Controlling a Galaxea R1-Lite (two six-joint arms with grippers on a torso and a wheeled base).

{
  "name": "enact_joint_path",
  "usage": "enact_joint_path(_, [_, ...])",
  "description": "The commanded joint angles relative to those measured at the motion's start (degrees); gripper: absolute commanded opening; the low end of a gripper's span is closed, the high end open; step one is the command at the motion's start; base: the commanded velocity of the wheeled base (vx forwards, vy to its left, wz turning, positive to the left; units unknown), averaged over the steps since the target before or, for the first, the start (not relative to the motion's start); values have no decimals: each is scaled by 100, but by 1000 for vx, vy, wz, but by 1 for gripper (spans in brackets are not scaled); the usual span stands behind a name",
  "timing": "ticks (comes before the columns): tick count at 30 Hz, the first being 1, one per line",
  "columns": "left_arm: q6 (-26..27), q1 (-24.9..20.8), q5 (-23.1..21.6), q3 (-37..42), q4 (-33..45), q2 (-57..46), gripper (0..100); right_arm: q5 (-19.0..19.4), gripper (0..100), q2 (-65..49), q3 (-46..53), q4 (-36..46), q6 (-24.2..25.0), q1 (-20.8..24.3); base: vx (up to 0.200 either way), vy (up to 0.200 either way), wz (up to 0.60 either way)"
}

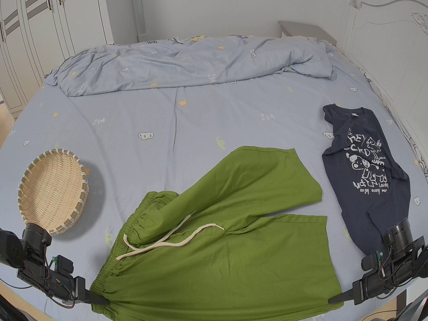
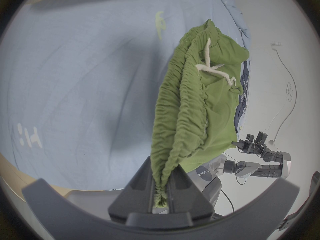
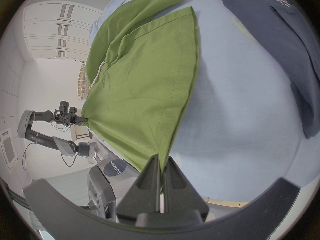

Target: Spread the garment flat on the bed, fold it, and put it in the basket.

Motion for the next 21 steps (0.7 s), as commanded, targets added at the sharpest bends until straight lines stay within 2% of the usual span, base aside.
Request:
enact_joint_path(1, [4, -20, -1, 77, -16, 21, 0, -6, 0, 36, 23, -6, 2, 4, 0, 0, 0])
enact_joint_path(13, [4, -196, -27, 68, -34, 197, 0, -6, 0, 80, 32, 12, 2, 30, 0, 0, 0])
enact_joint_path(14, [4, -205, -27, 68, -51, 223, 0, 3, 100, 89, 32, 12, 2, 39, 0, 0, 0])
enact_joint_path(16, [4, -214, -27, 68, -87, 241, 0, 3, 100, 89, 32, 12, 2, 39, 0, 0, 0])
enact_joint_path(17, [4, -231, -27, 85, -95, 258, 100, 3, 100, 89, 32, 12, 2, 39, 0, 0, 0])
enact_joint_path(21, [4, -310, -27, 94, -95, 267, 100, 12, 100, 106, 32, 12, 2, 39, 0, 0, 0])
